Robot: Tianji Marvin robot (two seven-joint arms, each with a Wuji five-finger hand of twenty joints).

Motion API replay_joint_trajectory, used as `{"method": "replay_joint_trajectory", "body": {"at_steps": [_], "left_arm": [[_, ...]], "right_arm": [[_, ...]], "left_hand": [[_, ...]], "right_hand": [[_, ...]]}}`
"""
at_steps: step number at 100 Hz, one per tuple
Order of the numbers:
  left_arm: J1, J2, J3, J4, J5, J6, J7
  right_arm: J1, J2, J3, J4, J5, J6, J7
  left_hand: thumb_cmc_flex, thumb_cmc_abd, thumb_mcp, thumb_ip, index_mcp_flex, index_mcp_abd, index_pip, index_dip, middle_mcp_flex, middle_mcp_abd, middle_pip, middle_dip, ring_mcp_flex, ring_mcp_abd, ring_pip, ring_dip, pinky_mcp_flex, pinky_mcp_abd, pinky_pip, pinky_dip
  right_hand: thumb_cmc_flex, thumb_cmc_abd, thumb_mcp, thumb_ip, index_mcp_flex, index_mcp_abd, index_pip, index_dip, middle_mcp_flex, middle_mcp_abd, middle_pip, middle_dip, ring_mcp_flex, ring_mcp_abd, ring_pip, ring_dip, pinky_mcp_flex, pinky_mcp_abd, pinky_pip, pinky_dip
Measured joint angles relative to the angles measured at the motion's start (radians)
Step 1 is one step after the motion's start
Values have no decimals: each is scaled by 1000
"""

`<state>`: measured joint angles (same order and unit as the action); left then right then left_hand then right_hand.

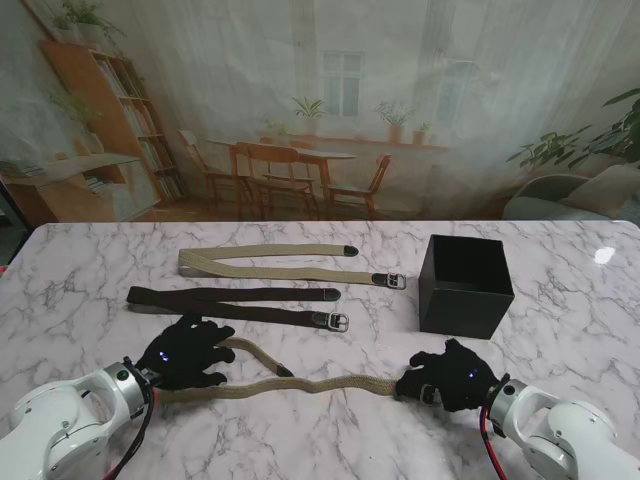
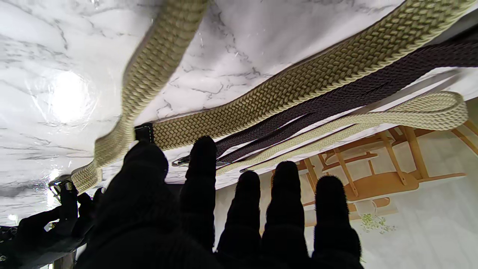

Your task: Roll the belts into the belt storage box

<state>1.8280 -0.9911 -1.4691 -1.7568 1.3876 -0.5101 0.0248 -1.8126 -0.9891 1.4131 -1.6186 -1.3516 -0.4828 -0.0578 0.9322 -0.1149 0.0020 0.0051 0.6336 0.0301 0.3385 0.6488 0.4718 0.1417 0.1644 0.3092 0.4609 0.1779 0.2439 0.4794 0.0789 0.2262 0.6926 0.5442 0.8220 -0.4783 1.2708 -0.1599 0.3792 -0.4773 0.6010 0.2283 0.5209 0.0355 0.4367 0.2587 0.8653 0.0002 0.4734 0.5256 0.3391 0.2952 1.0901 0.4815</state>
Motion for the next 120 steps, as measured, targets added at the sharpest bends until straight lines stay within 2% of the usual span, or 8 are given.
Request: {"method": "replay_joint_trajectory", "body": {"at_steps": [9,30,61,77,85,97,106,120], "left_arm": [[-1,0,0,0,0,0,-1],[-1,0,0,0,-1,0,-2],[-2,0,6,0,-3,2,-7],[-3,0,7,0,-3,4,-8],[-3,0,8,0,-3,5,-9],[-3,0,9,0,-3,6,-9],[-3,0,9,1,-3,6,-9],[-3,0,9,2,-3,6,-6]], "right_arm": [[1,1,-1,1,10,0,8],[7,0,-9,16,64,-38,4],[10,-11,-26,46,112,-43,-72],[6,-12,-21,26,94,-67,-11],[8,-5,-26,13,23,-66,-21],[15,0,-40,16,60,-64,-12],[20,2,-48,25,41,-64,-48],[22,2,-52,39,21,-68,-126]], "left_hand": [[0,0,0,0,0,0,0,0,0,0,0,0,0,0,0,0,0,0,0,0],[0,1,0,0,0,0,0,0,0,0,0,0,0,0,0,0,0,0,0,0],[0,1,0,0,0,0,0,0,0,0,0,0,0,0,0,0,0,0,0,0],[0,1,0,0,0,0,0,0,0,0,0,0,0,0,0,0,0,0,0,0],[0,1,0,0,0,0,0,0,0,0,0,0,0,0,0,0,0,0,0,0],[0,1,0,0,0,0,0,0,0,0,0,0,0,0,0,0,0,0,0,0],[0,1,0,0,0,0,0,0,0,0,0,0,0,0,0,0,0,0,0,0],[0,1,0,0,0,0,0,0,0,0,0,0,0,0,0,0,0,0,0,0]], "right_hand": [[-16,0,-33,-14,-47,1,6,0,12,0,9,13,0,0,0,9,1,-1,6,11],[-347,-23,-137,36,-66,18,38,0,63,0,23,27,-13,0,0,-27,-18,-2,-1,20],[-306,24,-166,36,35,30,50,75,141,-25,22,45,-29,11,-6,-58,-32,0,-20,20],[-261,-70,-139,36,44,31,51,87,166,-97,11,44,-20,-2,-23,-55,-4,-4,-25,20],[-244,-102,-127,36,44,31,59,88,166,-110,11,44,-11,-14,-26,-55,5,-27,-23,20],[-271,-141,-127,36,136,33,129,138,166,-121,11,46,-1,-12,-26,-53,14,-35,-8,20],[-288,-164,-161,-61,200,33,212,137,166,-122,11,46,-1,-13,-26,-58,14,-36,-6,20],[-334,-168,-279,-112,272,26,323,85,167,-122,11,46,-1,-13,-26,-59,4,-35,-6,20]]}}
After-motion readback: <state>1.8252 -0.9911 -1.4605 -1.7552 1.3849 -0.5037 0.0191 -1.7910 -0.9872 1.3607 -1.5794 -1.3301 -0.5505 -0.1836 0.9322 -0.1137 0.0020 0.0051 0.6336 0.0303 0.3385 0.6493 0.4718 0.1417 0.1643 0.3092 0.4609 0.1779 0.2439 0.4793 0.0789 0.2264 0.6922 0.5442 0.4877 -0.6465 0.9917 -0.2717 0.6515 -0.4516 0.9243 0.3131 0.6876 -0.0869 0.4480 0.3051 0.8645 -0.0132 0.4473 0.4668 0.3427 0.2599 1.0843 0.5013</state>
